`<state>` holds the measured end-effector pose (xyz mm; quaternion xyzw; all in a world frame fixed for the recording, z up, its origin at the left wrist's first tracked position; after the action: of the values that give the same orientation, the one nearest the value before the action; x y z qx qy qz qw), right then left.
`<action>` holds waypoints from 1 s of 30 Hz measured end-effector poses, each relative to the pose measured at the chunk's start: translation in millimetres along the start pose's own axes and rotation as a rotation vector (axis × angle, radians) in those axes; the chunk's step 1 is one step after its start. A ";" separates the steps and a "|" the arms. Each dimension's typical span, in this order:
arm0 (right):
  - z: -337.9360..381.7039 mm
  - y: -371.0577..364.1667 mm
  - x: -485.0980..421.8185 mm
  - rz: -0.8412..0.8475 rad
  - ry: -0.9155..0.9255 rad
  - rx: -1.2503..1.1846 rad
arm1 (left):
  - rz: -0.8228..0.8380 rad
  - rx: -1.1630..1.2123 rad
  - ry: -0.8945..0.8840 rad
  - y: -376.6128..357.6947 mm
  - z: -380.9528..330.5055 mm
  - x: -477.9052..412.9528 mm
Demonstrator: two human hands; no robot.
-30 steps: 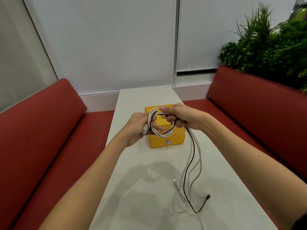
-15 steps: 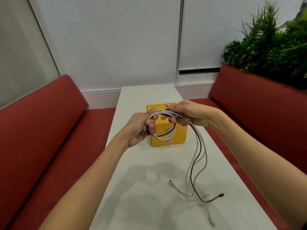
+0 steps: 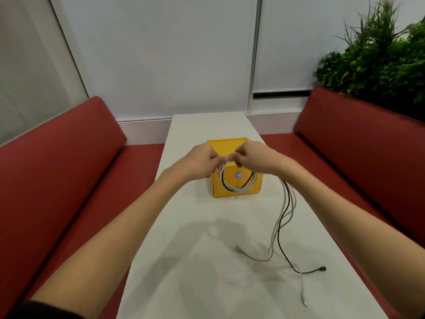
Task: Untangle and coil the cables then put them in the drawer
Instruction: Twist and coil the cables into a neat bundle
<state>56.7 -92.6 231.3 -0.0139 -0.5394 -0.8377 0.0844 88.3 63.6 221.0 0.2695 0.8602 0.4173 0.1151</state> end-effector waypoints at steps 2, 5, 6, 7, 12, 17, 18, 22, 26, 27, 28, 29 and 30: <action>0.5 -12.6 -3.9 -0.204 -0.065 0.062 | 0.022 0.436 0.174 -5.7 -5.6 -0.2; -5.2 -28.0 -9.9 -0.323 -0.054 -0.045 | 0.175 0.867 0.257 -6.1 -9.1 4.6; -7.2 -29.2 -9.3 -0.337 -0.042 -0.123 | 0.248 0.904 0.245 -6.3 -8.2 7.1; -9.3 -29.0 -7.6 -0.342 -0.025 -0.231 | 0.323 0.931 0.220 -7.3 -6.1 10.3; -9.8 -31.3 1.5 -0.217 0.116 -0.785 | 0.527 1.173 0.066 -21.3 6.6 19.2; -12.8 -38.6 1.5 -0.151 0.136 -0.813 | 0.342 1.140 0.151 -34.4 12.4 14.4; -11.5 -38.8 2.9 -0.130 0.140 -0.813 | 0.276 1.091 0.167 -36.7 12.7 13.3; -3.6 -36.9 6.0 -0.027 0.117 -0.831 | 0.018 0.972 0.207 -47.3 17.8 9.6; 1.4 -36.5 7.8 -0.033 0.022 -0.774 | -0.138 0.855 0.243 -53.5 15.6 8.6; 2.8 -37.2 8.0 -0.057 0.019 -0.743 | -0.180 0.814 0.245 -54.4 13.0 9.7; 3.1 -38.1 7.3 -0.093 0.022 -0.711 | -0.221 0.778 0.241 -55.5 10.2 11.1; 2.8 -39.2 6.1 -0.139 0.027 -0.681 | -0.255 0.746 0.231 -57.2 8.5 12.1; 1.8 -40.0 4.6 -0.190 0.032 -0.653 | -0.264 0.722 0.213 -58.9 6.7 13.2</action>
<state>45.8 -75.4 196.5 0.0232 -0.2404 -0.9704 0.0054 58.6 45.5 171.2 0.1351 0.9859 0.0955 -0.0240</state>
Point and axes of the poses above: each hand's wrist, its own x-axis away from the middle knuckle, its own y-axis out of the back of the hand, z = x × y, the point moved 1 cm from there along -x, towards the middle knuckle, and after that the axes turned 8 degrees about z, right-handed, at the moved point
